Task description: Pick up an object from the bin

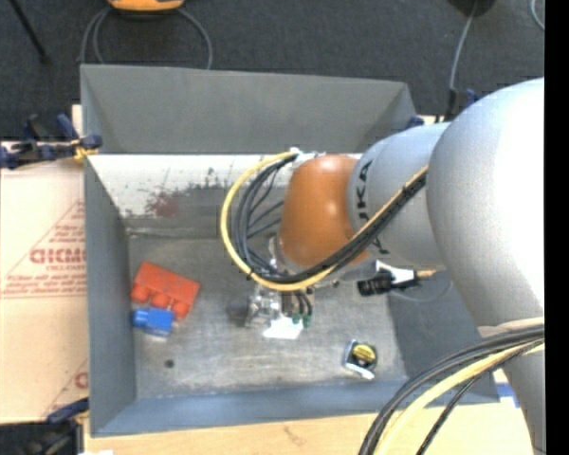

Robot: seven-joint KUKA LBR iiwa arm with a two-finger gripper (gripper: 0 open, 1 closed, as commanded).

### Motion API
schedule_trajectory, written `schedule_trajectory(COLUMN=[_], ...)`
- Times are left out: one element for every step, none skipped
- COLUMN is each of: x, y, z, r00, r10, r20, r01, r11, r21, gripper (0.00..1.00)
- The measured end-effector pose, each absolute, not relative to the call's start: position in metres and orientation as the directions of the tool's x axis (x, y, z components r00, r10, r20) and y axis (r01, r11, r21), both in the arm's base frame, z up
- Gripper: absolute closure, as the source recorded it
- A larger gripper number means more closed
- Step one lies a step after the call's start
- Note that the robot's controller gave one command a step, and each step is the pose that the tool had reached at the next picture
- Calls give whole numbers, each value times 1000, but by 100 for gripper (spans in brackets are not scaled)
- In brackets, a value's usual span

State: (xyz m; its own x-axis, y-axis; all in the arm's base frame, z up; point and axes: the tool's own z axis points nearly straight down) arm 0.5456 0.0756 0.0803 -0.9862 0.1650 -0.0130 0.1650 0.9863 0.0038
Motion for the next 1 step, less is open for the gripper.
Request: schedule_trajectory(x=[577], y=[75], z=[234], r00=[-998], r10=[55], r20=[-14], r01=[55], r11=[998], r21=[1], gripper=[100])
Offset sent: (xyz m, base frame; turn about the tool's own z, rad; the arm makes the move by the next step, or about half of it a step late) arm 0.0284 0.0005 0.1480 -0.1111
